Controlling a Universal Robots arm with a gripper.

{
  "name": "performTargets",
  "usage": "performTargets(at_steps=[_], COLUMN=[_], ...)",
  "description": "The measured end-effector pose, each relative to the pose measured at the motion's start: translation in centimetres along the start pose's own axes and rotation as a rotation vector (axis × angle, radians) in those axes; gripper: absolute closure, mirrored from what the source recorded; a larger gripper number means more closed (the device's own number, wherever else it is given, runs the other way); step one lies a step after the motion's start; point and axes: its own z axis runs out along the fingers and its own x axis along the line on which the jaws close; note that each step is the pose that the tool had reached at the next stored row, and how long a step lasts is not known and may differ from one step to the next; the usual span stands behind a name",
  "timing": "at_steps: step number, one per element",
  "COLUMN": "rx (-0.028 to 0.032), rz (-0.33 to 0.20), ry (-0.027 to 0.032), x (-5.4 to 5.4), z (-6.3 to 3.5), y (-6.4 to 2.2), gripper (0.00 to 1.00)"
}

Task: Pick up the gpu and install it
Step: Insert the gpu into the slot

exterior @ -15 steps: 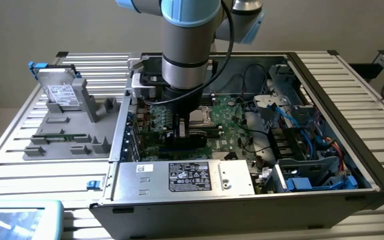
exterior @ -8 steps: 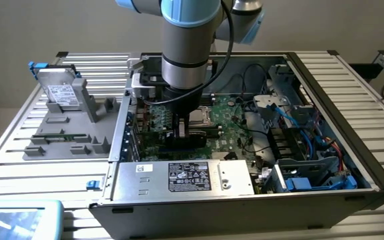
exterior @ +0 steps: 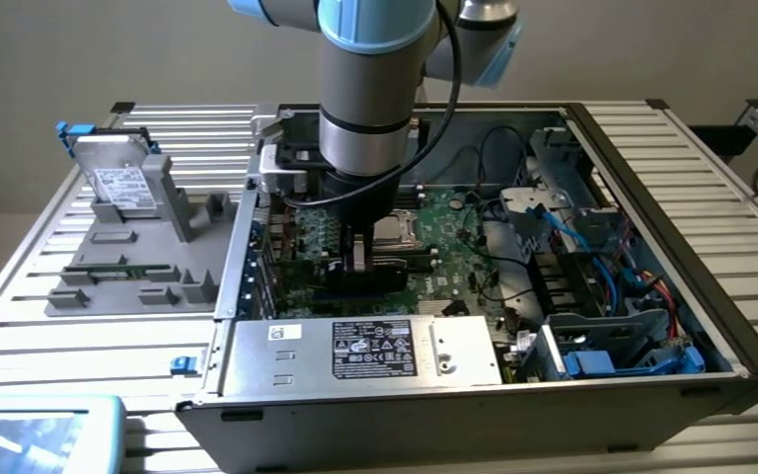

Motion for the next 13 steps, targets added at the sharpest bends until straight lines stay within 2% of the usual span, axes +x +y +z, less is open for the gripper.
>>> performTargets(at_steps=[13], rx=[-0.0002], rz=[0.0], ry=[-0.0001], x=[0.01], z=[0.0], y=[0.0], gripper=[0.71])
